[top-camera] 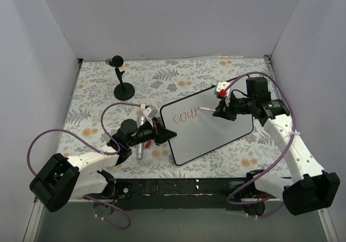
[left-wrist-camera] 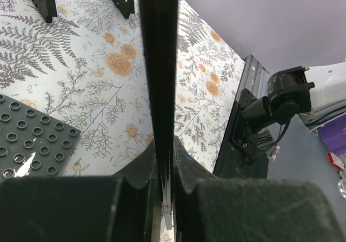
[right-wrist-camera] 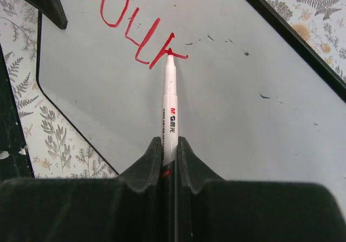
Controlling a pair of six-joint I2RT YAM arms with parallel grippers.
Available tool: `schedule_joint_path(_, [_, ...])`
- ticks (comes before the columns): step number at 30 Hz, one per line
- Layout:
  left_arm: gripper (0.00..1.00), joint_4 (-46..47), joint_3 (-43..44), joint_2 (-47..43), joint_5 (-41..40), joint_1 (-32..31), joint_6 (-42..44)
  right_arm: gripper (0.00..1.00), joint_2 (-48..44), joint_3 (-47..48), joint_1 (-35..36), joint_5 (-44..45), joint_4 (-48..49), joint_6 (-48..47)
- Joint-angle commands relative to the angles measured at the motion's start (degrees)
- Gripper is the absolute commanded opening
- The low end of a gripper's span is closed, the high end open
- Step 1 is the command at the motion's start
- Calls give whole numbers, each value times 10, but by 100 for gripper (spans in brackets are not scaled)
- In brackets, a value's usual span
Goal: Write a sentence on the whiteboard
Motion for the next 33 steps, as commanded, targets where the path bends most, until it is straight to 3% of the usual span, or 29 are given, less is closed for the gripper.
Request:
schedule_joint_path(1, [0, -15, 12, 1, -2, -5, 35, 1, -28, -12, -4, -13, -16, -31])
schedule_joint_path(10, [0, -15, 12, -2, -1, -5, 34, 1, -14, -24, -23, 32, 12, 7])
schedule_joint_path(25, [0, -13, 11, 0, 1, -5, 34, 1, 18, -8, -21, -7, 40, 38])
schedule_joint_path(33, [0, -13, 13, 4, 1, -5, 36, 1, 30, -5, -20, -24, 4, 2])
